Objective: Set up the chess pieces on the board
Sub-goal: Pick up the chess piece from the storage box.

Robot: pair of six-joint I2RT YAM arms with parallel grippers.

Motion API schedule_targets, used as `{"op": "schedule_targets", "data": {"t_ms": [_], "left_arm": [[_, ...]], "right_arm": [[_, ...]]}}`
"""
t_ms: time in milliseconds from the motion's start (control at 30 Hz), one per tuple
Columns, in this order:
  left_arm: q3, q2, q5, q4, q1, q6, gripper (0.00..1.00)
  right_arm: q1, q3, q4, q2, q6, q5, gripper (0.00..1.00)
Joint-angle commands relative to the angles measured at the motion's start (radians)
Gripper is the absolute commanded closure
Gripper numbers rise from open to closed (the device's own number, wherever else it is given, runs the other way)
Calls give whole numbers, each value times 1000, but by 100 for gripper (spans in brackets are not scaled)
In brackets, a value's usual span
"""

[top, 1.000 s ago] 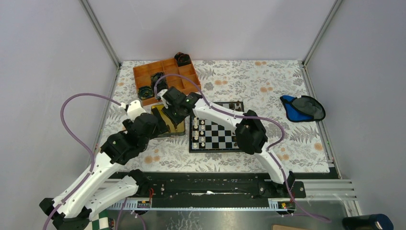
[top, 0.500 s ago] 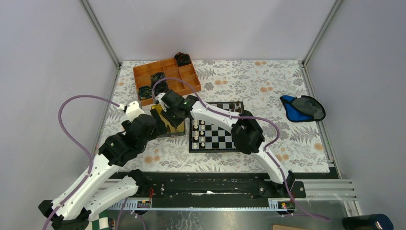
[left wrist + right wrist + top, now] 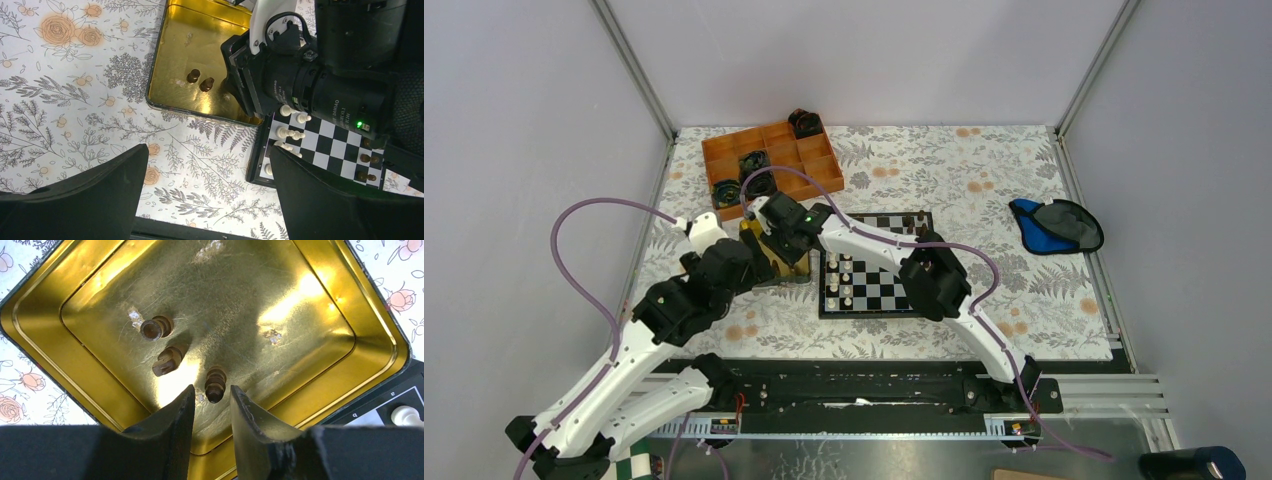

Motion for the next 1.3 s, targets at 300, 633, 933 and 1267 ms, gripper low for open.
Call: {"op": "schedule_targets", "data": {"t_ms": [300,633,933,1267], "left_arm": [[-21,11,6,14,7,-6,1],[-22,8,13,12,8,-20,1],[-31,-7,12,11,7,-34,1],[-30,5,21,34,7,-17,1]], "right_arm": [[-11,22,44,-3,-19,15,72],[-12,4,49,-30,-16,32,100],[-12,20,48,-139,-21,88,100],[-13,-125,57,-374,26,149,100]]}}
